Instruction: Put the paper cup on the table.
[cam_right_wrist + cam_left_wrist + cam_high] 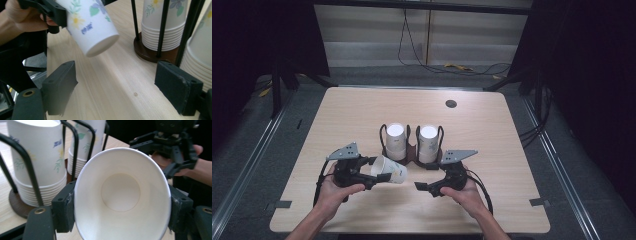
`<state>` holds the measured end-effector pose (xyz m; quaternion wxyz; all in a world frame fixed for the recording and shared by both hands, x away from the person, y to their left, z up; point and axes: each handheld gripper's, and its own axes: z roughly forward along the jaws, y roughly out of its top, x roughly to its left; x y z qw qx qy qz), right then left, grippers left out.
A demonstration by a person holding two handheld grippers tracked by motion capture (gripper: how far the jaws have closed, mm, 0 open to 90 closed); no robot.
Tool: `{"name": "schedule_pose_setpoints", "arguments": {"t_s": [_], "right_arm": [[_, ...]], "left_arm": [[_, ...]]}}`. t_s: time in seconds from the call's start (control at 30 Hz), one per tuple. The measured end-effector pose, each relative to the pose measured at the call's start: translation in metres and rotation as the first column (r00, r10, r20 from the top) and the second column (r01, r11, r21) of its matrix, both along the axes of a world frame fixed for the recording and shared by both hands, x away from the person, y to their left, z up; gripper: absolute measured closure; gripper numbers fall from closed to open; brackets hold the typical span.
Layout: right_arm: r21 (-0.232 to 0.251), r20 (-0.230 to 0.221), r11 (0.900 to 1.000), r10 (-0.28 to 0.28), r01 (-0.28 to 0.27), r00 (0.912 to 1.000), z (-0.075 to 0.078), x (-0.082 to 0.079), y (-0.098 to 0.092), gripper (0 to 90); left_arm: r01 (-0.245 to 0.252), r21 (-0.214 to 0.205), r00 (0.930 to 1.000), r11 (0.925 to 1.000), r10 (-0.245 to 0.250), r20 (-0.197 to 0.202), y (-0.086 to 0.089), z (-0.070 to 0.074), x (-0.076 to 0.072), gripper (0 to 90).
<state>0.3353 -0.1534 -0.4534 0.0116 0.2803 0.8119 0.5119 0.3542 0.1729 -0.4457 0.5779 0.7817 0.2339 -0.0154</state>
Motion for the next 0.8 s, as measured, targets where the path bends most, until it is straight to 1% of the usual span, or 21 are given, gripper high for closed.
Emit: {"name": "schedule_pose_setpoints", "arguments": {"t_s": [0.1, 0.13, 0.17, 0.2, 0.27, 0.3, 0.33, 0.37, 0.4, 0.5, 0.57, 0.63, 0.7, 0.8], "right_arm": [[-0.006, 0.002, 0.9999, -0.008, 0.008, 1.0, 0.001, -0.001, -0.001, 17.9], [-0.008, 0.004, 0.9999, -0.014, 0.014, 0.9999, 0.002, -0.002, -0.003, 17.8], [-0.008, 0.004, 0.9999, -0.014, 0.014, 0.9999, 0.002, -0.002, -0.003, 17.8], [-0.012, 0.008, 0.9998, -0.016, 0.016, 0.9998, 0.002, -0.002, -0.003, 17.8], [-0.027, 0.023, 0.999, -0.035, 0.035, 0.9991, 0.004, -0.004, -0.005, 17.7], [-0.025, 0.022, 0.999, -0.037, 0.037, 0.9991, 0.005, -0.004, -0.005, 17.7], [-0.031, 0.025, 0.9988, -0.039, 0.039, 0.999, 0.005, -0.004, -0.005, 17.4], [-0.038, 0.028, 0.9984, -0.042, 0.043, 0.9988, 0.005, -0.005, -0.006, 17.4], [-0.041, 0.028, 0.9981, -0.045, 0.046, 0.9986, 0.004, -0.005, -0.006, 17.4], [-0.047, 0.027, 0.9976, -0.05, 0.051, 0.9984, 0.004, -0.006, -0.008, 17.4], [-0.056, 0.026, 0.997, -0.053, 0.054, 0.9983, 0.005, -0.007, -0.009, 17.3], [-0.062, 0.031, 0.9964, -0.056, 0.058, 0.998, 0.006, -0.007, -0.011, 17.3], [-0.056, 0.034, 0.9958, -0.07, 0.072, 0.997, 0.009, -0.007, -0.015, 17.3], [-0.054, 0.04, 0.9941, -0.092, 0.094, 0.995, 0.011, -0.007, -0.022, 17.3]], "left_arm": [[-0.015, 0.018, 0.9999, 0.9997, 0.014, 0.01, 0.003, 0.003, 0.0, 25.9], [-0.044, 0.04, 0.9988, 0.9982, 0.043, 0.021, 0.006, 0.005, 0.001, 25.9], [-0.044, 0.04, 0.9988, 0.9982, 0.043, 0.021, 0.006, 0.005, 0.001, 26.0], [-0.059, 0.06, 0.9979, 0.9965, 0.058, 0.031, 0.008, 0.008, 0.001, 26.0], [-0.062, 0.049, 0.9977, 0.9969, 0.06, 0.03, 0.012, 0.011, 0.001, 26.0], [-0.074, 0.054, 0.9967, 0.9958, 0.073, 0.036, 0.014, 0.012, 0.002, 25.9], [-0.093, 0.069, 0.9947, 0.9933, 0.089, 0.051, 0.016, 0.013, 0.003, 25.9], [-0.107, 0.078, 0.9933, 0.9911, 0.103, 0.052, 0.018, 0.013, 0.004, 25.8], [-0.117, 0.071, 0.9924, 0.9906, 0.114, 0.048, 0.02, 0.013, 0.005, 25.7], [-0.139, 0.084, 0.9892, 0.9868, 0.134, 0.059, 0.025, 0.013, 0.007, 25.7], [-0.145, 0.086, 0.9886, 0.9857, 0.141, 0.053, 0.028, 0.012, 0.008, 25.6], [-0.165, 0.086, 0.9858, 0.9826, 0.162, 0.045, 0.029, 0.011, 0.008, 25.6], [-0.172, 0.091, 0.9848, 0.981, 0.168, 0.044, 0.032, 0.011, 0.008, 25.6], [-0.2, 0.113, 0.9796, 0.9732, 0.196, 0.044, 0.035, 0.012, 0.01, 25.6]]}}
